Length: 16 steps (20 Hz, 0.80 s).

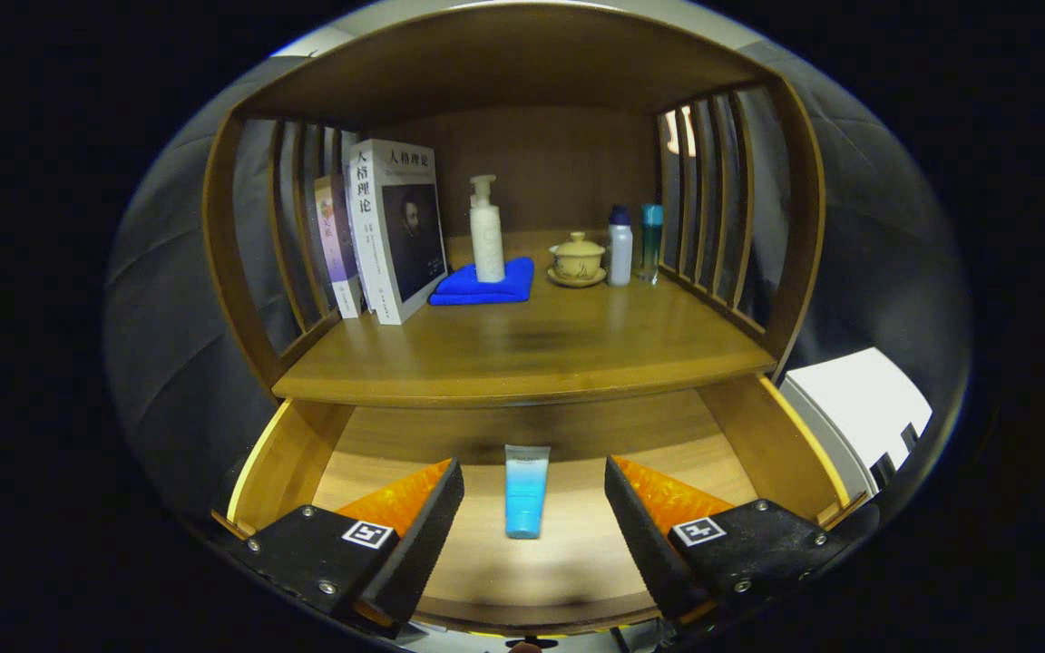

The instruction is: Pull open the drawer, take out the items inside it, and place them on the countertop above the cabinet.

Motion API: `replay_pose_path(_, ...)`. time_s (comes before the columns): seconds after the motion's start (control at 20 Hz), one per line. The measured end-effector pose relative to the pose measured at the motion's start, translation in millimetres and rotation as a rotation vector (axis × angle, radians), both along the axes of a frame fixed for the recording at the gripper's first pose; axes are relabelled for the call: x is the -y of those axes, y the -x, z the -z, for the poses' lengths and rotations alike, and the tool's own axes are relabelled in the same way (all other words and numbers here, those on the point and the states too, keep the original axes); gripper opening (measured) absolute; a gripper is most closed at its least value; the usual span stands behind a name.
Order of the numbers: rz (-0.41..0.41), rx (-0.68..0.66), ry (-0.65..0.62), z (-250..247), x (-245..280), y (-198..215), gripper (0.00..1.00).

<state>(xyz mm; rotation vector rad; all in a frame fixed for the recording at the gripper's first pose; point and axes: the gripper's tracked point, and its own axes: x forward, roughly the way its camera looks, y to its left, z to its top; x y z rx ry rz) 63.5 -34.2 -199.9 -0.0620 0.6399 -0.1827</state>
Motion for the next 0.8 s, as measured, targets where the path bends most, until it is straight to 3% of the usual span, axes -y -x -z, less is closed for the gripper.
replay_pose_path(0.25, 0.024, -0.137, 0.054, 26.4, 1.9, -6.1, 0.96)
replay_pose_path(0.8, 0.100, -0.327, 0.017, 73.5, -0.4, -6.9, 0.96)
